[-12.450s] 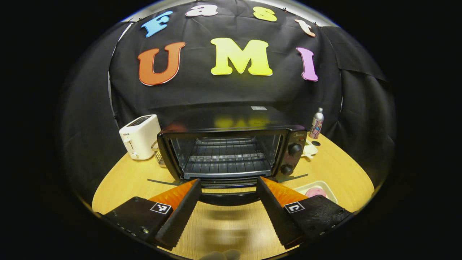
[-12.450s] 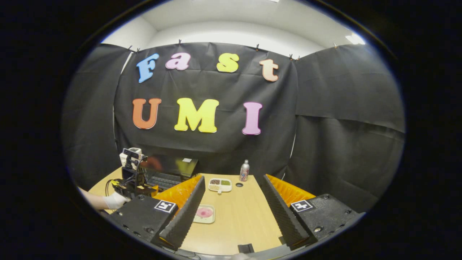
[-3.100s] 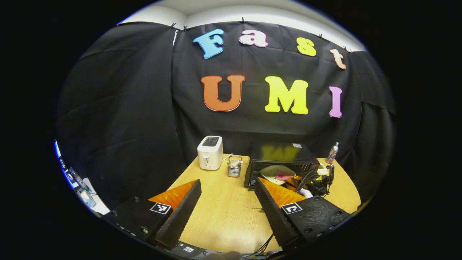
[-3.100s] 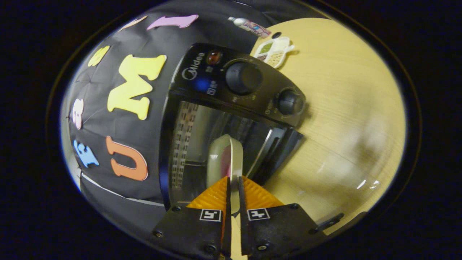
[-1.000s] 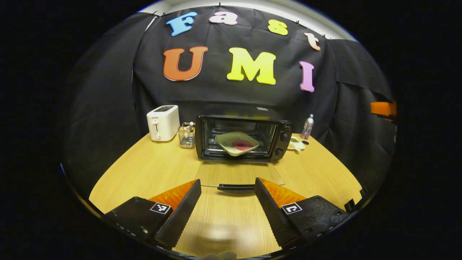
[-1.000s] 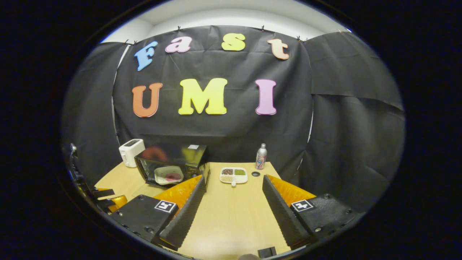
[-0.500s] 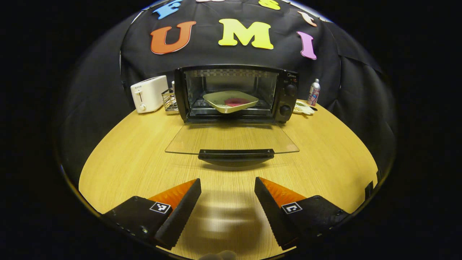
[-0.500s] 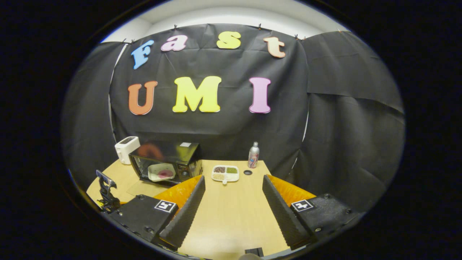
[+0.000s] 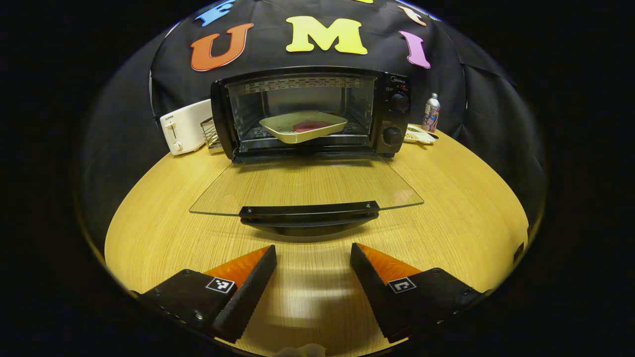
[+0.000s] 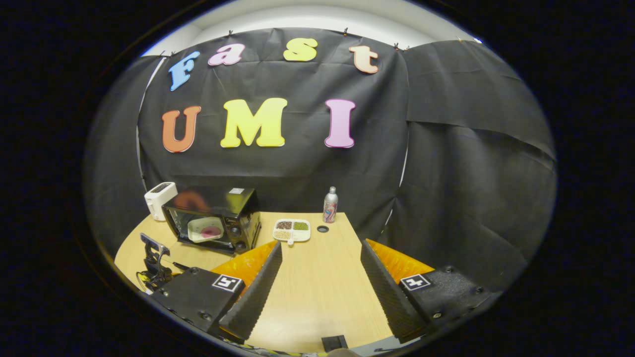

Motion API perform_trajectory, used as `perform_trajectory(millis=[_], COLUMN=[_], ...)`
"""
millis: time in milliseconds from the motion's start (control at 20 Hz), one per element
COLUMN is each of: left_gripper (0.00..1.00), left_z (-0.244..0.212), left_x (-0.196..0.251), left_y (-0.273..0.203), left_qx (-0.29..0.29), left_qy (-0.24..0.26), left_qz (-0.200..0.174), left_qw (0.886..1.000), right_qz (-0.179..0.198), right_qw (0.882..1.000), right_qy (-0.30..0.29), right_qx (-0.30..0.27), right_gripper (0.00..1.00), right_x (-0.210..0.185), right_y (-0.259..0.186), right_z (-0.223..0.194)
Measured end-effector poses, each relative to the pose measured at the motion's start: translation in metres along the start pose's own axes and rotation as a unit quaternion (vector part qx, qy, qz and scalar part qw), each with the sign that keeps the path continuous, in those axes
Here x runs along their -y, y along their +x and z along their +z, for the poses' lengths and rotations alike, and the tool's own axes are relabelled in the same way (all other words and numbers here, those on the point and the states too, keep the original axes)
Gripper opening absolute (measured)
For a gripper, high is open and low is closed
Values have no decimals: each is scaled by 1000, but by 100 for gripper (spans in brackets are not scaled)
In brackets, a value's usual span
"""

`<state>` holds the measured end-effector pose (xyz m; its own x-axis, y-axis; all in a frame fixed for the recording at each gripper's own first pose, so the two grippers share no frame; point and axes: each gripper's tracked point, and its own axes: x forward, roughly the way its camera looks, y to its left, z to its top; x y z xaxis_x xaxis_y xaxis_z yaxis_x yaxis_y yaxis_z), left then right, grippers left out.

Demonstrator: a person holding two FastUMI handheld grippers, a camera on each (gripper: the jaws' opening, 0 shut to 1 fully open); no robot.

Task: Open the electric oven with the left hand, put the food in, and close the electric oven.

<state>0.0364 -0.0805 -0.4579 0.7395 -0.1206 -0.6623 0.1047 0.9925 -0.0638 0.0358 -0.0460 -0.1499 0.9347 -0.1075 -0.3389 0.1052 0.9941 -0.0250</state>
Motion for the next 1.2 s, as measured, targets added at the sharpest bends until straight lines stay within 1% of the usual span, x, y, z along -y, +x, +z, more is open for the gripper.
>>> perform_trajectory(millis=[50,100,150,200,250,550,600,650,700,750,800,850,900,950,1000,1050,1100,1150,1200], left_gripper=[96,96,96,96,96,96,97,97,98,98,98,98,98,98,98,98,98,98,98], left_z=[0,1,1,3,5,11,16,22,28,35,42,49,57,66,74,83,90,95,100], left_x=[0,0,-1,-1,-2,-3,-2,-4,-5,-7,-8,-7,-8,-8,-8,-7,-7,-6,-5], left_y=[3,5,8,10,13,14,12,10,9,9,8,6,4,4,2,2,1,1,0], left_qx=[-1,-1,-1,0,0,-11,-6,-1,5,10,15,20,25,31,37,44,48,51,54], left_qy=[0,1,2,2,2,-12,-13,-11,-10,-9,-10,-11,-12,-12,-10,-8,-4,-2,-1], left_qz=[0,0,1,1,2,7,7,9,10,11,12,12,14,14,15,14,15,15,15], left_qw=[1000,1000,1000,1000,1000,1000,1000,1000,1000,1000,1000,1000,1000,999,999,999,999,999,998], right_qz=[-1,-2,-1,-1,1,4,4,5,7,10,12,16,18,19,19,20,21,23,24], right_qw=[1000,1000,1000,1000,1000,1000,1000,1000,1000,1000,1000,999,999,999,999,999,999,999,999], right_qy=[1,2,2,3,6,15,15,16,18,21,23,24,25,26,28,30,33,36,39], right_qx=[-1,-1,-2,-2,-2,-11,-12,-13,-15,-14,-15,-17,-17,-19,-20,-20,-20,-20,-20], right_gripper=[100,96,96,100,96,96,100,100,96,96,100,96,96,100,96,100,100,96,96], right_x=[1,1,1,-1,-2,-2,-2,-2,-2,-4,-4,-5,-6,-5,-4,-4,-4,-5,-4], right_y=[0,1,2,2,3,9,9,9,11,13,15,16,18,19,21,22,24,25,25], right_z=[0,0,-1,-1,-1,-6,-6,-6,-7,-6,-6,-6,-7,-7,-9,-8,-9,-9,-9])
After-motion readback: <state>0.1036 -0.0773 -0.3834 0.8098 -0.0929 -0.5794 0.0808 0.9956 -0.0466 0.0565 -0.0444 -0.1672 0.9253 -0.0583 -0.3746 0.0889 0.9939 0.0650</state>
